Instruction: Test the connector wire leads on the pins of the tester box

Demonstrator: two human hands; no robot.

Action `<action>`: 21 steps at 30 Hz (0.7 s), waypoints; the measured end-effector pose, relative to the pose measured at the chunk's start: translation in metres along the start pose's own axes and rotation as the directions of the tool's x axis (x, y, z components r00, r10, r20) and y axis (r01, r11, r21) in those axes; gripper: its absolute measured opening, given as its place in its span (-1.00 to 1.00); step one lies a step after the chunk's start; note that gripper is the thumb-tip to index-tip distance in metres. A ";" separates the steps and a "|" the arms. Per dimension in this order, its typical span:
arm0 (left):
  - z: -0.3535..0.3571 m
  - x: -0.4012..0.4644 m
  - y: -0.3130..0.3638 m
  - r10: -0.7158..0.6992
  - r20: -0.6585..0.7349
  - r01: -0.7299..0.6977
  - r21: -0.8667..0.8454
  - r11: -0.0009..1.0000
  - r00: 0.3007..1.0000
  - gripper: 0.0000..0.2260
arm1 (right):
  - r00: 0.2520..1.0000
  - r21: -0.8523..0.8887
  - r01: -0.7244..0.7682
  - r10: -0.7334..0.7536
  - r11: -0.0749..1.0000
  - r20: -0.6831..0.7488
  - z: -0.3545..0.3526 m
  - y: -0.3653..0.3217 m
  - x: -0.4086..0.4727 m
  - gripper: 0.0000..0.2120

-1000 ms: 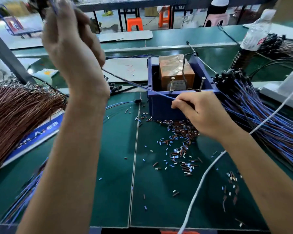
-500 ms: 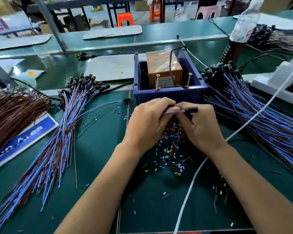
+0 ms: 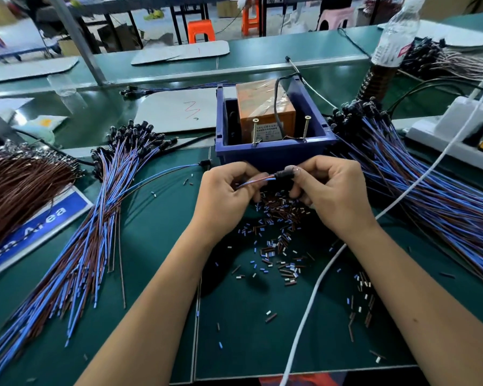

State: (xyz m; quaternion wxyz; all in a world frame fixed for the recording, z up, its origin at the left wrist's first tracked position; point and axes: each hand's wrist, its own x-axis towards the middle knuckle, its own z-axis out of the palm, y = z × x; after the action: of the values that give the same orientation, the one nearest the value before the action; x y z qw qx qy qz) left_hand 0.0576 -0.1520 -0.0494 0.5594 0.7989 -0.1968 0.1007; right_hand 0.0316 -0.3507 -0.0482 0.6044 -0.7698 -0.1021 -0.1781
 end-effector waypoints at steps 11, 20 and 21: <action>-0.003 -0.003 0.013 -0.091 0.146 0.128 -0.272 0.954 0.985 -0.80 | 0.997 0.147 -0.014 0.002 0.989 0.082 -0.014 0.000 0.004 -0.71; -0.010 -0.002 0.020 -0.152 0.069 0.167 -0.479 0.862 0.986 -0.77 | 0.996 0.236 0.002 0.019 0.972 -0.088 -0.029 0.003 0.010 -0.78; -0.008 -0.002 0.020 -0.166 0.075 0.181 -0.490 0.853 0.983 -0.77 | 0.998 0.205 0.012 0.001 0.979 -0.061 -0.026 0.003 0.009 -0.80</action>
State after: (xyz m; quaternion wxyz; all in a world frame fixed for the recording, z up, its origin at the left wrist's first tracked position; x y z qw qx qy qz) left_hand 0.0474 -0.1499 -0.0299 0.7491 0.6448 -0.1514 -0.0157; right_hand 0.0373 -0.3772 -0.0419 0.6828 -0.6974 -0.1038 -0.1915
